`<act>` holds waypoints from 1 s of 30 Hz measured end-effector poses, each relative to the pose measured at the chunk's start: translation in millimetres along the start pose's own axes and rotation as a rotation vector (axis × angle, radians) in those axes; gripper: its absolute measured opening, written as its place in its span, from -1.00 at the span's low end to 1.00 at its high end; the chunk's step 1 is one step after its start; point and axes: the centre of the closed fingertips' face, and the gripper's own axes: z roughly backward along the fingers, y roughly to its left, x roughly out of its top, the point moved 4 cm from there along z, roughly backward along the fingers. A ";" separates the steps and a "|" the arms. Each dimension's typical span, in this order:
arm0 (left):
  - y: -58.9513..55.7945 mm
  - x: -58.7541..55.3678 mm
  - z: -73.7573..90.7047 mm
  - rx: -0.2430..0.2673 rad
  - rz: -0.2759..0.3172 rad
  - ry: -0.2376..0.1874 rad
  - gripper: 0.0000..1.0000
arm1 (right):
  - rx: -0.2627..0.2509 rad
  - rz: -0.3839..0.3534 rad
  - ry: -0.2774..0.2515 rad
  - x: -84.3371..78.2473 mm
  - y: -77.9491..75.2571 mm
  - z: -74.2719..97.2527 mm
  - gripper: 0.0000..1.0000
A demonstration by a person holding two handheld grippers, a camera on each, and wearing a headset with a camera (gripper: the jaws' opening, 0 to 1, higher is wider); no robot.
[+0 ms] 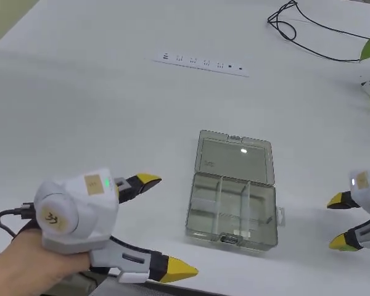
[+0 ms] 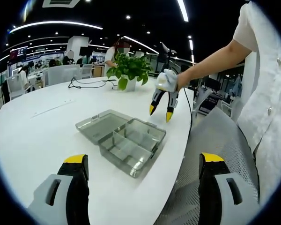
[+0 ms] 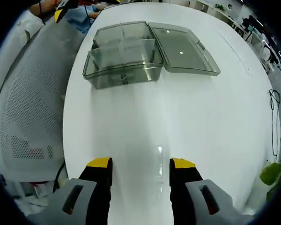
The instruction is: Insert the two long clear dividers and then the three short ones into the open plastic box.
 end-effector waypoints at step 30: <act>0.3 1.9 2.6 0.002 -0.007 0.004 1.00 | -0.045 0.054 0.039 -11.8 -8.5 -6.7 -0.35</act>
